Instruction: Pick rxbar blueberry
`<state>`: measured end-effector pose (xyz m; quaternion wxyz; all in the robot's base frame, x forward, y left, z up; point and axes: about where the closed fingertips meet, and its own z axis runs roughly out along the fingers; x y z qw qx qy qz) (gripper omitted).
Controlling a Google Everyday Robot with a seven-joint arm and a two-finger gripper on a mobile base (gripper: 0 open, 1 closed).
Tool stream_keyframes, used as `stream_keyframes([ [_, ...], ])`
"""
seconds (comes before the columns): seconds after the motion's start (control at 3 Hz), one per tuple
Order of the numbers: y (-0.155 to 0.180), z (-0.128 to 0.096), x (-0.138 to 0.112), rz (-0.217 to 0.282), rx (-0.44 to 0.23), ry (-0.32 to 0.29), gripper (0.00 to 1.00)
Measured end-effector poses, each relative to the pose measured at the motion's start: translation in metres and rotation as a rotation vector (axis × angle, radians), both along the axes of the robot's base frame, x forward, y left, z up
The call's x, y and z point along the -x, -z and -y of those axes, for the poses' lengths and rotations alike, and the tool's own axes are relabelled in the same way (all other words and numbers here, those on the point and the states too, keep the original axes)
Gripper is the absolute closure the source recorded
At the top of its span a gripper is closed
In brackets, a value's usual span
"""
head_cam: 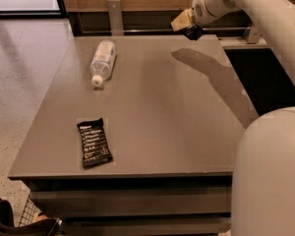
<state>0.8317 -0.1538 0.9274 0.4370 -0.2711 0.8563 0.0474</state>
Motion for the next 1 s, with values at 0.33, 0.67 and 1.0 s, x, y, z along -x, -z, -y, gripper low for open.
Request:
stream_keyframes([
  [0.33,-0.028,-0.010,0.003,0.052,-0.047,-0.098,1.00],
  [0.67,-0.076,-0.043,0.021,0.149,-0.131,-0.265,1.00],
  [1.0,-0.095,-0.054,0.033,0.188,-0.140,-0.313,1.00],
])
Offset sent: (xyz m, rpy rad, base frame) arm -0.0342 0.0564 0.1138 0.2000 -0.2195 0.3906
